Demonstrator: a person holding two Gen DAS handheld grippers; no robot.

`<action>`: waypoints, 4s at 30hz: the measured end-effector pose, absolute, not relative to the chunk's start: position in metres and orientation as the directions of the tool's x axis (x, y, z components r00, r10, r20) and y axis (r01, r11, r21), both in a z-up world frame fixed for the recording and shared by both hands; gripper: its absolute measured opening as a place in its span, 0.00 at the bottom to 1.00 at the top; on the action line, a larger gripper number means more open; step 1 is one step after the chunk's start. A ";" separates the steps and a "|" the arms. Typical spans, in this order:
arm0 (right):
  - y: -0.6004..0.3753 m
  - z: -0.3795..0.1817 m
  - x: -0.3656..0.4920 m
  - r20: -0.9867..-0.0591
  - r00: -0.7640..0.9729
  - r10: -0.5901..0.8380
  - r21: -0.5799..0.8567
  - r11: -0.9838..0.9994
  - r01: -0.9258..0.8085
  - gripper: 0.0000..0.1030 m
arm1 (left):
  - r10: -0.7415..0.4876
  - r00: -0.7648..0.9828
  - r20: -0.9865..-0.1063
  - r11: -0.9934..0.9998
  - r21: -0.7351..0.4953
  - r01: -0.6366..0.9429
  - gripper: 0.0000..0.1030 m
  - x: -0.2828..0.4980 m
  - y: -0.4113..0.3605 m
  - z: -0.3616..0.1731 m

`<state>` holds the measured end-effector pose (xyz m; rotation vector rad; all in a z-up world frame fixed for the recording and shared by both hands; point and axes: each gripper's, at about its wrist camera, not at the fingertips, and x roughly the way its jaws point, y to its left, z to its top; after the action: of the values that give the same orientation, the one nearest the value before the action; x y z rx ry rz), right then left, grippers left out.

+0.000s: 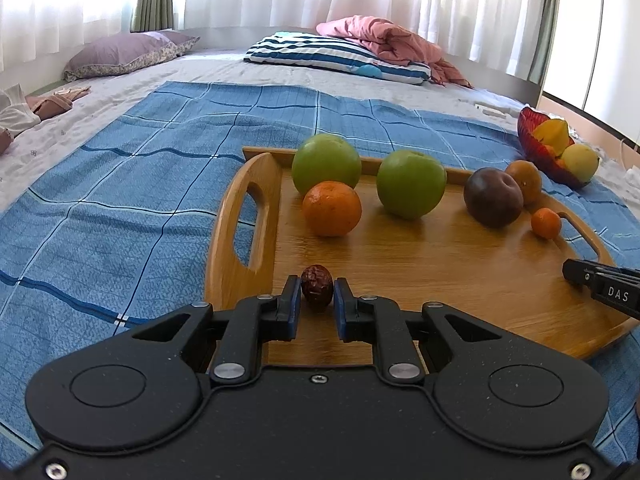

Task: Organize fruits
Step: 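Lower the dates onto the tray and open both grippers, then pull both open grippers back toward the remaining red dates on the blanket, then grasp a red date with the left gripper while the right gripper grasps another date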

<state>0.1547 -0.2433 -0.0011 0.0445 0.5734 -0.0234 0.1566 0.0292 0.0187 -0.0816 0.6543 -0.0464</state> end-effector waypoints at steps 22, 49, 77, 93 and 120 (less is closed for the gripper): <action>-0.237 0.010 0.101 -0.446 0.892 0.073 0.068 0.997 -0.047 0.85 | -0.144 0.810 -0.569 0.989 -0.108 0.100 0.91 0.107 0.017 0.033; -0.208 -0.006 0.021 -0.410 0.888 0.206 -0.055 0.967 -0.249 0.83 | -0.224 0.771 -0.596 0.973 -0.087 0.215 0.98 0.065 -0.017 0.027; -0.217 -0.013 0.014 -0.452 0.876 0.167 -0.064 0.974 -0.219 0.24 | -0.316 0.718 -0.621 0.945 -0.142 0.293 0.54 0.063 -0.058 0.016; -0.228 -0.014 0.024 -0.465 0.873 0.146 -0.009 0.985 -0.170 0.26 | -0.270 0.756 -0.596 0.959 -0.094 0.269 0.41 0.070 -0.085 0.007; -0.228 -0.018 0.022 -0.440 0.892 0.100 0.036 0.995 -0.094 0.31 | -0.246 0.795 -0.555 0.966 -0.070 0.249 0.18 0.061 -0.087 0.003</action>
<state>0.0216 -0.2276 -0.0184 0.0144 0.4570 0.1009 0.0608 -0.0873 0.0033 0.0066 0.5958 -0.2660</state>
